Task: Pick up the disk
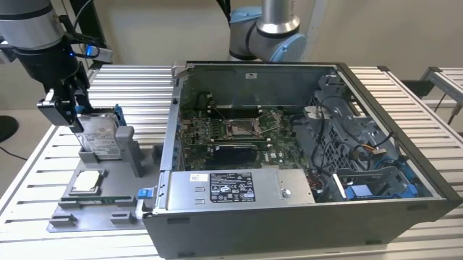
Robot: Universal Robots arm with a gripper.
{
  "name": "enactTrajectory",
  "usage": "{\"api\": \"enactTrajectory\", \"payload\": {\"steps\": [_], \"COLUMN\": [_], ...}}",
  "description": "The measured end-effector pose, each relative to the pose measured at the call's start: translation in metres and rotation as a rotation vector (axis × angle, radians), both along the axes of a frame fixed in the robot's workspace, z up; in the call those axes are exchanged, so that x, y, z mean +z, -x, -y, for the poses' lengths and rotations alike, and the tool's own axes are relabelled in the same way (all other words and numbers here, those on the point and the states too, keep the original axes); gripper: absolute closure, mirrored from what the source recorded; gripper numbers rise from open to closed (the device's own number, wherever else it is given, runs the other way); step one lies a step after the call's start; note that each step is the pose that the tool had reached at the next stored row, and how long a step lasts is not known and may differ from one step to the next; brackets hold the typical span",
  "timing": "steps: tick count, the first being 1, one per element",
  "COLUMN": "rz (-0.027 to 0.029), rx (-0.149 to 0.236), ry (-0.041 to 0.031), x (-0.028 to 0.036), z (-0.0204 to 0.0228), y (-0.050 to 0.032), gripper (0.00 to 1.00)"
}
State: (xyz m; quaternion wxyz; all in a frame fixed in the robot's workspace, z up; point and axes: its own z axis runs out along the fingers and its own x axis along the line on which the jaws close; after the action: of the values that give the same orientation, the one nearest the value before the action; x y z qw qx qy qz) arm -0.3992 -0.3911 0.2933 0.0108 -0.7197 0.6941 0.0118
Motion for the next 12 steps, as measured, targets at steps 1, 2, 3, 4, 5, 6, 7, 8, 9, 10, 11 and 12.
{"api": "enactTrajectory", "payload": {"steps": [1,2,3,4,5,6,7,8,9,10,11,12], "rz": [0.0,0.0,0.0001,0.0,0.0,0.0,-0.0001,-0.0001,-0.0002,-0.0002,-0.0002,0.0], "rx": [0.001,0.001,0.002,0.003,0.004,0.004,0.005,0.005,0.005,0.005,0.005,0.005], "ry": [0.0,0.0,-0.0001,-0.0003,-0.0004,-0.0006,-0.0009,-0.001,-0.001,-0.0009,-0.001,-0.0011], "x": [-0.0017,-0.0032,-0.0047,-0.0059,-0.007,-0.008,-0.0089,-0.0093,-0.0093,-0.0093,-0.0094,-0.0095], "z": [0.0,0.0,0.0,0.0,0.0,0.0,0.0,0.0,0.0,0.0,0.0,0.0], "y": [0.0,0.0,0.0,0.0,0.0,0.0,0.0,0.0,0.0,0.0,0.0,0.0], "gripper": [0.0,0.0,0.0,0.0,0.0,0.0,0.0,0.0,0.0,0.0,0.0,0.0]}}
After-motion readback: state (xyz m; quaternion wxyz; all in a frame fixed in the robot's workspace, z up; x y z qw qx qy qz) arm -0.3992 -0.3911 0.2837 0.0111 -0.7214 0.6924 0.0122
